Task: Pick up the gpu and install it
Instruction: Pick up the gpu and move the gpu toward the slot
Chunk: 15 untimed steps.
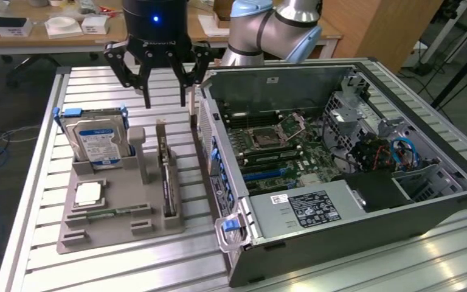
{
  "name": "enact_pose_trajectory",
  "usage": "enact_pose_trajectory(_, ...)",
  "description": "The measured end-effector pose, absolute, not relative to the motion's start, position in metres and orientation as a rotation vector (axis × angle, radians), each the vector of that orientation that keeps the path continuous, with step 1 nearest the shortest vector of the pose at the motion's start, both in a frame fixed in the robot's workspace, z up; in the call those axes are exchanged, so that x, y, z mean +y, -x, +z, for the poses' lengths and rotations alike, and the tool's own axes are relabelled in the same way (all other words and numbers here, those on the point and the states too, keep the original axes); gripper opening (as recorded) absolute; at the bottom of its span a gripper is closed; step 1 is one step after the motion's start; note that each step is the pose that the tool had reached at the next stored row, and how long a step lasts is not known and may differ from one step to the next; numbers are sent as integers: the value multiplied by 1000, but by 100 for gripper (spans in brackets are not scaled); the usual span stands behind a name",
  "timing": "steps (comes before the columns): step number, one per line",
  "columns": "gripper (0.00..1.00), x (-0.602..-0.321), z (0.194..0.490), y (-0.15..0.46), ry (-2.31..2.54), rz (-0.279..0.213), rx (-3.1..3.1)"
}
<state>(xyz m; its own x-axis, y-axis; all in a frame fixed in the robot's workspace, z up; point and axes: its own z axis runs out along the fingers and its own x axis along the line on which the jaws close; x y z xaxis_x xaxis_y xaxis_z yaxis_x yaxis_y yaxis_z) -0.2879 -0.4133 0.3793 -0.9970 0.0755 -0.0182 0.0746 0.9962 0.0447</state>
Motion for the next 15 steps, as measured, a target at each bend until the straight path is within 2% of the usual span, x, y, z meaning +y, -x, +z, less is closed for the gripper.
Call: enact_pose_trajectory(15,59,-413,371,288,-117,69,3119)
